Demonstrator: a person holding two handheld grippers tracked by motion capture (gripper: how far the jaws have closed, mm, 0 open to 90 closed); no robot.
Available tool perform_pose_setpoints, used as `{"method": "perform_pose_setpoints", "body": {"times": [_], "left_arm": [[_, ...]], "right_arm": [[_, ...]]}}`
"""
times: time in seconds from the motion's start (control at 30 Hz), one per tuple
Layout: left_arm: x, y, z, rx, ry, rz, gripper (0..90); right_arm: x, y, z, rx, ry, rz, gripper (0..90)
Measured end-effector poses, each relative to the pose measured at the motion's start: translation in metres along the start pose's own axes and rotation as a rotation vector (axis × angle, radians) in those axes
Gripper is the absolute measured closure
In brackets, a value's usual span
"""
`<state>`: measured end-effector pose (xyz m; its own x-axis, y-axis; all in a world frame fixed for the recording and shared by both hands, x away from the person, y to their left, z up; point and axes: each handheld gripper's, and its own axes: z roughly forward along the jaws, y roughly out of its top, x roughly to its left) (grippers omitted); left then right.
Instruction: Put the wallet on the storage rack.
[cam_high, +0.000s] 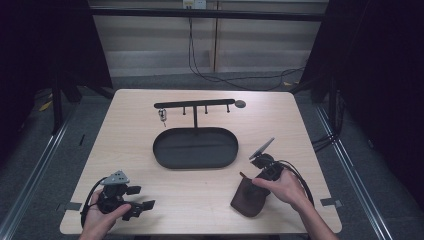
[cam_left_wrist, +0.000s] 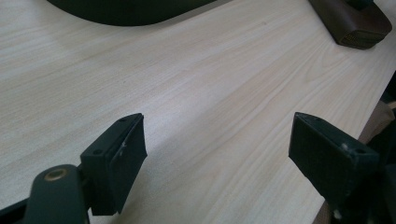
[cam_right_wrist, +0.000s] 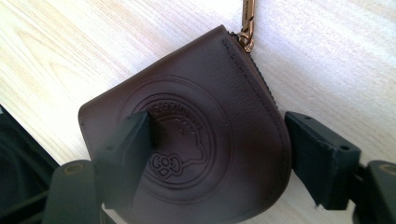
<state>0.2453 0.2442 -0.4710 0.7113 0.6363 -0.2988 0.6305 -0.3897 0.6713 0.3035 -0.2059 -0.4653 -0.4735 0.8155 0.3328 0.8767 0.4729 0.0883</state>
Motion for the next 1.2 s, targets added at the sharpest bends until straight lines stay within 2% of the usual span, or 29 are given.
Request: {"method": "perform_pose_setpoints", "body": {"times": [0.1,0.3,0.47,0.93,1.2], "left_arm": [[0.000,0.000,0.000,-0.003,0.003,-0.002,18.8],[-0.001,0.000,0.002,0.007,-0.001,0.003,18.8],[-0.001,0.000,0.001,0.005,-0.003,0.000,18.8],[-0.001,0.000,0.002,0.008,-0.009,0.001,18.9],[-0.001,0.000,0.002,0.010,-0.014,-0.002,18.9]], "right_arm": [[0.001,0.001,-0.002,0.003,-0.015,0.005,30.0],[-0.003,-0.001,-0.007,-0.005,-0.008,0.030,38.4],[-0.004,-0.001,-0.013,-0.013,-0.015,0.033,46.3],[-0.006,-0.004,-0.030,-0.053,-0.017,0.044,59.3],[-0.003,-0.002,-0.042,-0.054,-0.074,0.057,61.8]]}}
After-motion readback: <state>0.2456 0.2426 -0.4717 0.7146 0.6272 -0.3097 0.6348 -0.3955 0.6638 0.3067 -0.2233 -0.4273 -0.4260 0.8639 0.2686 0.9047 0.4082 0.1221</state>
